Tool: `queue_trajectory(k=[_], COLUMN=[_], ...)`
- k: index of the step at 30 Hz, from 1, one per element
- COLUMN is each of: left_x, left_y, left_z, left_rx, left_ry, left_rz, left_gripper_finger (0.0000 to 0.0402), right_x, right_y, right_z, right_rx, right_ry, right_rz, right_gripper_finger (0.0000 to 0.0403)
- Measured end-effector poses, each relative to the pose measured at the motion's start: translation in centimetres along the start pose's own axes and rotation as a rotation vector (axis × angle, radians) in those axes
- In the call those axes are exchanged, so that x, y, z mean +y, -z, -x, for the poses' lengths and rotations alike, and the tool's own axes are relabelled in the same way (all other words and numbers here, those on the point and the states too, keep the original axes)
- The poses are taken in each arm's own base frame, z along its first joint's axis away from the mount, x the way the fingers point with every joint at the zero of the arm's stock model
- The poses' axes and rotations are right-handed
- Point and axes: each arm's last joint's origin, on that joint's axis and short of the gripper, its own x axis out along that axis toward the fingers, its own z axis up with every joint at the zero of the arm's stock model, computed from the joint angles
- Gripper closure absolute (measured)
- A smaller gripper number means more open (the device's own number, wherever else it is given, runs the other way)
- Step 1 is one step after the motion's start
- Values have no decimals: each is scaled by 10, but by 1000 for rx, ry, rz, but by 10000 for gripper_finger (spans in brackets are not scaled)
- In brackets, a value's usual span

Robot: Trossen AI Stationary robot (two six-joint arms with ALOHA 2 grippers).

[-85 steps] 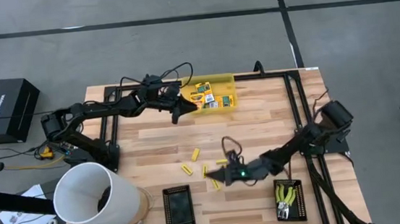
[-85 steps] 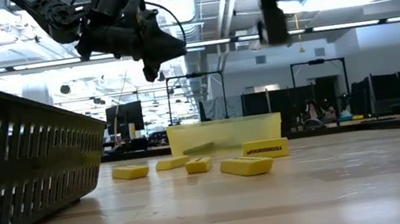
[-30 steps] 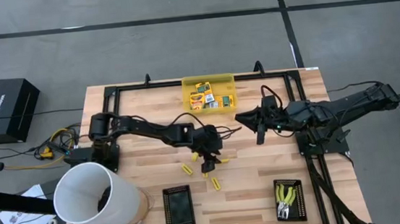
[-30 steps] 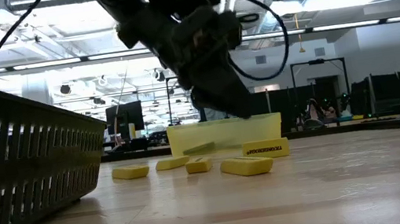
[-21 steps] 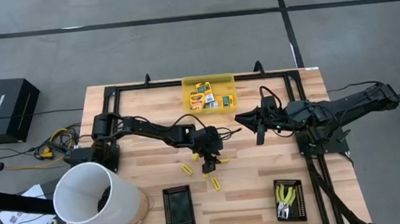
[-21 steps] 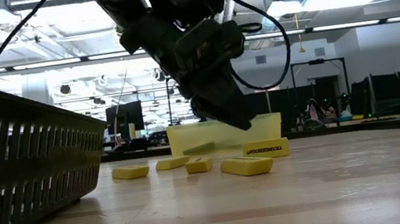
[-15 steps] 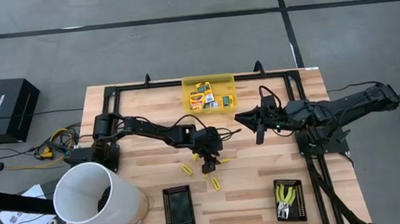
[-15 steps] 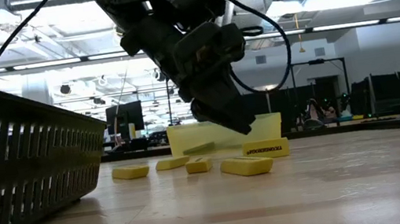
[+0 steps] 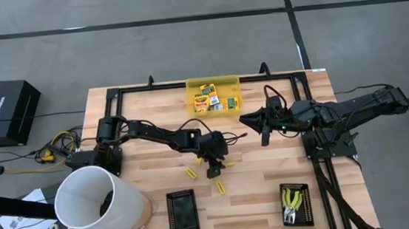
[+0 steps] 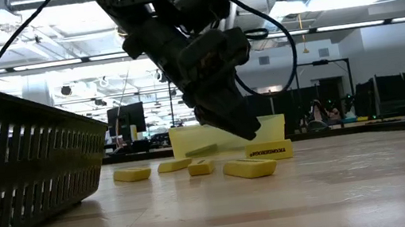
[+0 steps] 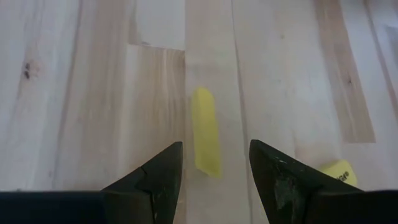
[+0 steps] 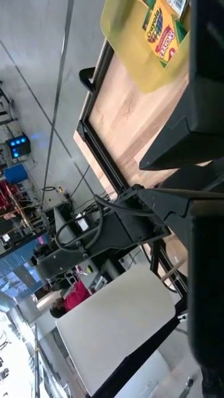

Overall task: Pick & Place School Supplies
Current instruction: Put the yellow eraser into the left black bin

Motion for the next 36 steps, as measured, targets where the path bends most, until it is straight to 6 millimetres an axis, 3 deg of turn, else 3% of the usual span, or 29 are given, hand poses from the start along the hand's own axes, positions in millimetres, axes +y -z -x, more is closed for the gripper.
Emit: queue_trajectory(k=[8, 18, 26, 31, 36], left_x=[3, -9, 2, 4, 6], left_y=[0, 12, 9, 9, 9], left_z=[0, -29, -28, -27, -27], left_rx=[0, 61, 38, 33, 33], left_ry=[-6, 46, 5, -35, -53], left_rz=[1, -9, 31, 37, 31], left_gripper_finger=[220, 220, 223, 265, 357], right_x=[0, 0, 0, 0, 0], right_y=[0, 0, -1, -1, -1], right_z=[0, 0, 0, 0, 0], right_rx=[0, -4, -5, -5, -5], right_ry=[-1, -4, -5, -5, -5], right_rz=[-8, -12, -13, -11, -7], right_gripper_finger=[351, 351, 351, 351, 351])
